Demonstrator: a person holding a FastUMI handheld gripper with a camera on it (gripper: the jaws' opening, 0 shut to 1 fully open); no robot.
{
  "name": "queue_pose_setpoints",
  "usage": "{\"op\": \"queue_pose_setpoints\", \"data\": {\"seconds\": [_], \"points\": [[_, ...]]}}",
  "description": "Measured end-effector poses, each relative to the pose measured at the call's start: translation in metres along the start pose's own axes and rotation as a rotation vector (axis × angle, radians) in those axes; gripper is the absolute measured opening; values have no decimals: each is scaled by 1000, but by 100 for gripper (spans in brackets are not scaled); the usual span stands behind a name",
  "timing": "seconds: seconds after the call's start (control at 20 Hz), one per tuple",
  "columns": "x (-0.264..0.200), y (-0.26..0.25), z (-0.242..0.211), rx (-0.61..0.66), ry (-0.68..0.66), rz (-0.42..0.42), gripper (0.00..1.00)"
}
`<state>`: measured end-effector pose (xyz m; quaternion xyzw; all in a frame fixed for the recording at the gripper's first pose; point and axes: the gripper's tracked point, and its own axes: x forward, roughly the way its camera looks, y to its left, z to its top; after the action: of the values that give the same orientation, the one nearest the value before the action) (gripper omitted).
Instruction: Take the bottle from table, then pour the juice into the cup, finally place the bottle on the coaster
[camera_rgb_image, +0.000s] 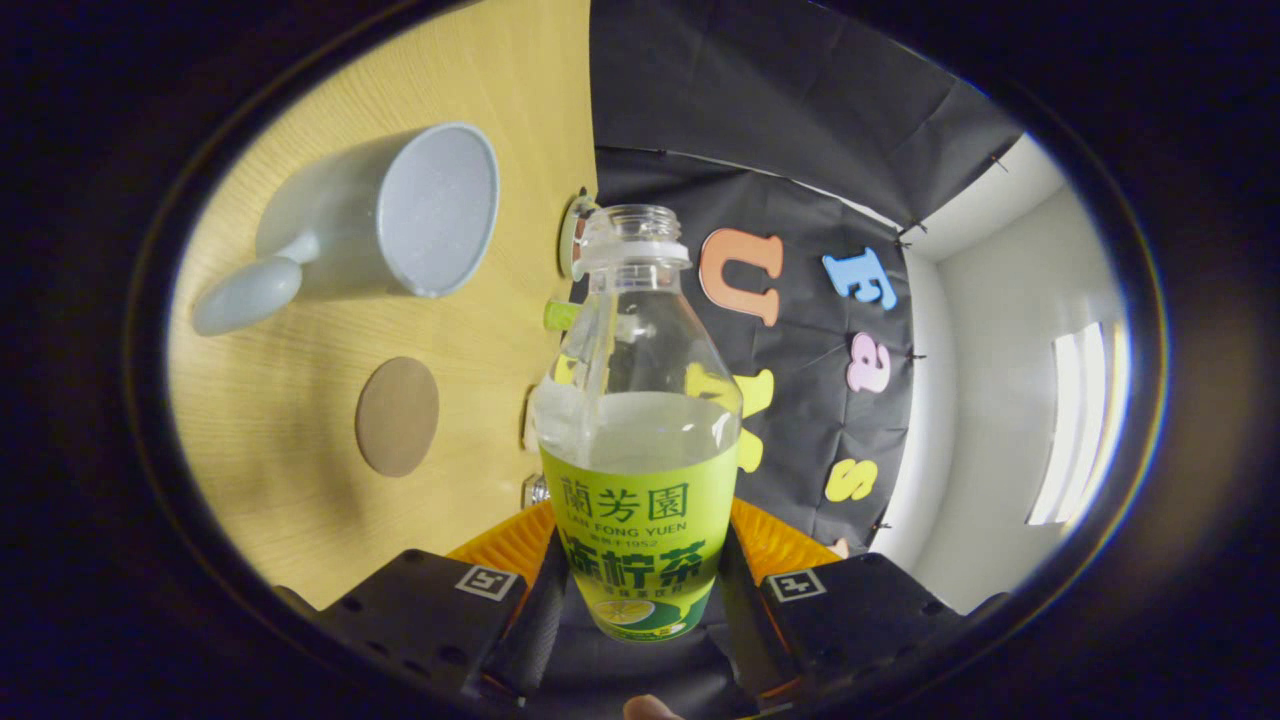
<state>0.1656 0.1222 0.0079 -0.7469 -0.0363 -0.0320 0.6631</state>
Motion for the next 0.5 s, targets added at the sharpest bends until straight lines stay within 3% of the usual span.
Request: {"op": "queue_pose_setpoints", "data": {"seconds": [0.5], "points": [[9, -18, 1, -36, -7, -23, 76]]}}
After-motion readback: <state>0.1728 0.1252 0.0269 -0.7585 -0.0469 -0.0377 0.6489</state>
